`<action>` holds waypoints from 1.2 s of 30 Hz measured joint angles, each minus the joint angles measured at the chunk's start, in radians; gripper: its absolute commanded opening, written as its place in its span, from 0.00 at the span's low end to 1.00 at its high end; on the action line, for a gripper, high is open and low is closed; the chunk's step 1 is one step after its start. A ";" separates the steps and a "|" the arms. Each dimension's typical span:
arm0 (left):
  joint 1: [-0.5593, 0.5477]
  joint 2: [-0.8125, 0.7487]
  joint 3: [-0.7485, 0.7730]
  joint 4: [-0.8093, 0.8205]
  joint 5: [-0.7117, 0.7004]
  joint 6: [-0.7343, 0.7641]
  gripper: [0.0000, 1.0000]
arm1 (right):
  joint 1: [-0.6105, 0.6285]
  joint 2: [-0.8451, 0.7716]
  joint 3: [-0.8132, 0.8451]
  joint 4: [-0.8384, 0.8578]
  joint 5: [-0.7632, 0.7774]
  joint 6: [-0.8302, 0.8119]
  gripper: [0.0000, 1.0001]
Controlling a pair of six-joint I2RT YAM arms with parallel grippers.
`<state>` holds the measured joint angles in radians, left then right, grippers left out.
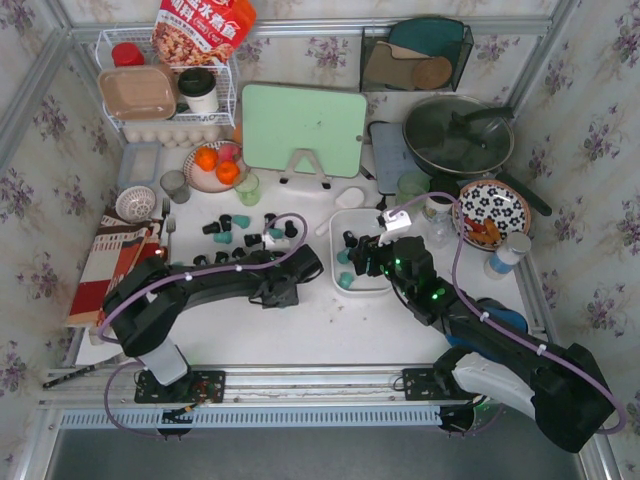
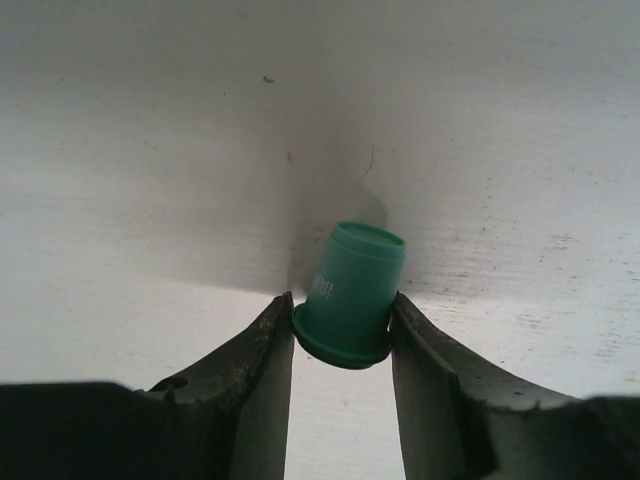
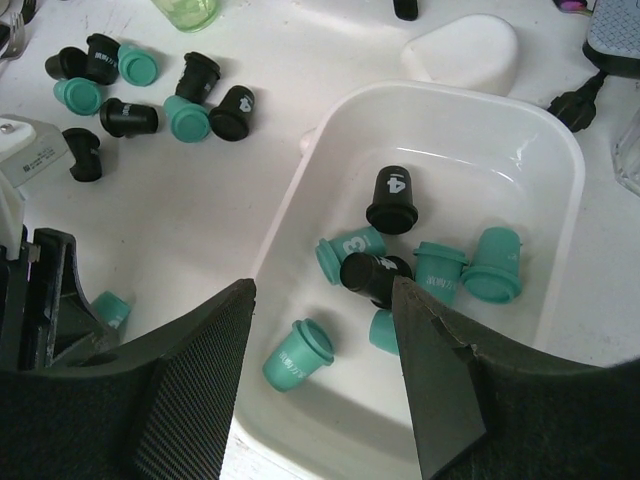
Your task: Mix the coffee capsules in the storage basket
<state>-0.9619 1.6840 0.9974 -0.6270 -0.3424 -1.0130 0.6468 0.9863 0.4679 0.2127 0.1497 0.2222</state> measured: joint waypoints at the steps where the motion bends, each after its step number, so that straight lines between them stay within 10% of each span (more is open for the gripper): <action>1: 0.003 -0.003 0.000 0.007 0.000 0.011 0.42 | 0.000 0.001 0.000 0.000 0.000 0.000 0.65; 22: 0.006 -0.352 -0.357 1.042 0.341 1.136 0.45 | 0.000 0.000 0.038 0.076 -0.267 0.130 0.67; 36: 0.006 -0.385 -0.365 1.234 0.429 1.280 0.46 | 0.000 0.014 0.019 0.180 -0.365 0.249 0.55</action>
<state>-0.9558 1.2987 0.6327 0.6071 0.0868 0.2668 0.6468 1.0004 0.4870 0.3931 -0.2150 0.4713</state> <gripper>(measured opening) 0.456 0.609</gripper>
